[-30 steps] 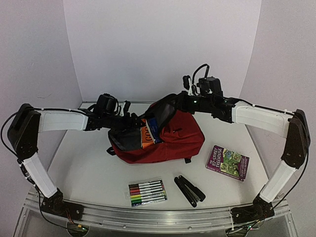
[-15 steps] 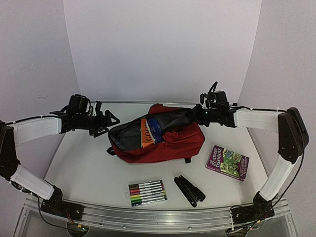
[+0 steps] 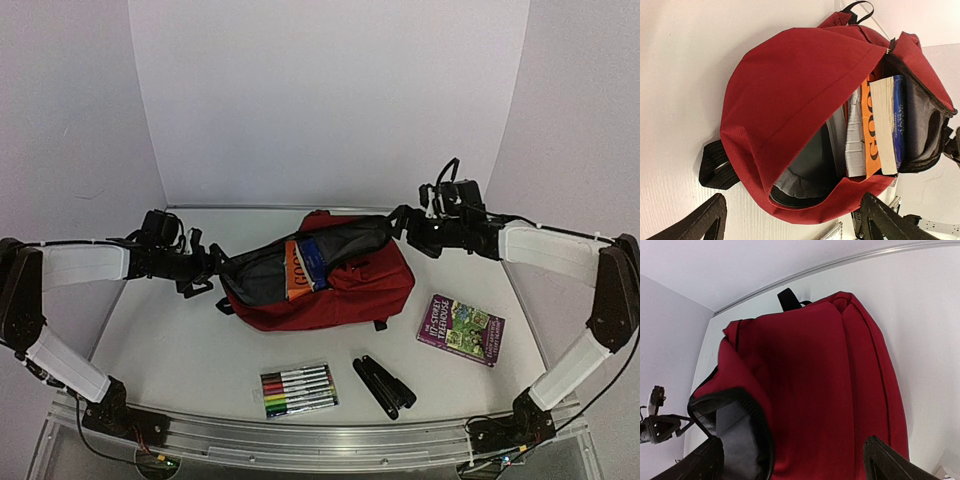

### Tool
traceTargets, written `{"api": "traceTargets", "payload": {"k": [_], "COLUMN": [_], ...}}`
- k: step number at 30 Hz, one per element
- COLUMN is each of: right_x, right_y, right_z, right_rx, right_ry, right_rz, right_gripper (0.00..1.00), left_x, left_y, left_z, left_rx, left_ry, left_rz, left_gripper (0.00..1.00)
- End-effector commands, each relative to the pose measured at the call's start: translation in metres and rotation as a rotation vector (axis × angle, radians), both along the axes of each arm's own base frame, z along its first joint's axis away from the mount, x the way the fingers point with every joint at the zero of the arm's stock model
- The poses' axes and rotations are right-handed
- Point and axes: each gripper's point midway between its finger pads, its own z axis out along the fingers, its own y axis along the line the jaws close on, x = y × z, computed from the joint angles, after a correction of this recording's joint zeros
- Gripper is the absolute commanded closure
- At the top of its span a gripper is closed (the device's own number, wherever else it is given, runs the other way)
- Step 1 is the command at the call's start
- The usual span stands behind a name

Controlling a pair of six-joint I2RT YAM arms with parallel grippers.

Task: Pack the student bag
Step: Move the student bag to the center of the board.

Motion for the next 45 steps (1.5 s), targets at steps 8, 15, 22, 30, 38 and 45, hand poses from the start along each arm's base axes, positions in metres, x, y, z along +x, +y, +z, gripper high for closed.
{"api": "traceTargets", "payload": {"k": [8, 15, 22, 30, 38, 45], "right_x": [-0.048, -0.053, -0.077, -0.110, -0.118, -0.110], "right_y": [-0.048, -0.128, -0.220, -0.290, -0.279, -0.250], "right_z": [0.018, -0.052, -0.075, -0.109, -0.148, -0.158], "right_rx": [-0.043, -0.176, -0.298, -0.221, -0.162, -0.085], "right_ry": [-0.007, 0.186, 0.245, 0.366, 0.483, 0.503], "right_rz": [-0.074, -0.383, -0.733, -0.956, -0.892, -0.719], "right_gripper": [0.02, 0.02, 0.02, 0.02, 0.02, 0.06], "left_x": [0.024, 0.039, 0.057, 0.076, 0.080, 0.085], "left_y": [-0.006, -0.008, -0.008, 0.001, 0.011, 0.016], "left_z": [-0.022, -0.026, -0.015, 0.014, 0.022, 0.024], "left_rx": [0.036, 0.045, 0.024, -0.027, -0.071, -0.111], "left_ry": [0.009, 0.006, -0.035, -0.099, -0.107, -0.092], "left_rz": [-0.019, -0.007, 0.035, 0.086, 0.092, 0.088], "left_gripper": [0.17, 0.47, 0.86, 1.00, 1.00, 1.00]}}
